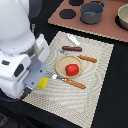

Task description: Interact with the objects in diverse but meaningful ways.

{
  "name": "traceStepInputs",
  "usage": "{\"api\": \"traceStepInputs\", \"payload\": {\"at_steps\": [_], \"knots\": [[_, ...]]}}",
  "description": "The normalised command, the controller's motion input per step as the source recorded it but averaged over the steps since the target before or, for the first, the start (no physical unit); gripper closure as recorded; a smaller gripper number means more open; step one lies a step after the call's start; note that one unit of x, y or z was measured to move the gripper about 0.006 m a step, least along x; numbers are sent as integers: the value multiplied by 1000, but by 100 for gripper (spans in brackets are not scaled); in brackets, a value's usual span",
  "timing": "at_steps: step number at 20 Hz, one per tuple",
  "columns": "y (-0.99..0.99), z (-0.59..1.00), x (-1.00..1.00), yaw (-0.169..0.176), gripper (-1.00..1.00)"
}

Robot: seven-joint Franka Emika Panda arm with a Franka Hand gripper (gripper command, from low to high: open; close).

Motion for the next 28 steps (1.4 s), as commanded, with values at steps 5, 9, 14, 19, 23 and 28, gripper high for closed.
{"api": "traceStepInputs", "payload": {"at_steps": [5, 9, 14, 19, 23, 28], "knots": [[-21, -203, 914, -79, 100], [0, 64, 591, -40, -100], [73, 837, 235, -27, -100], [210, 1000, 144, -31, -100], [466, 874, -36, -2, -100], [784, 365, -290, 7, -100]]}}
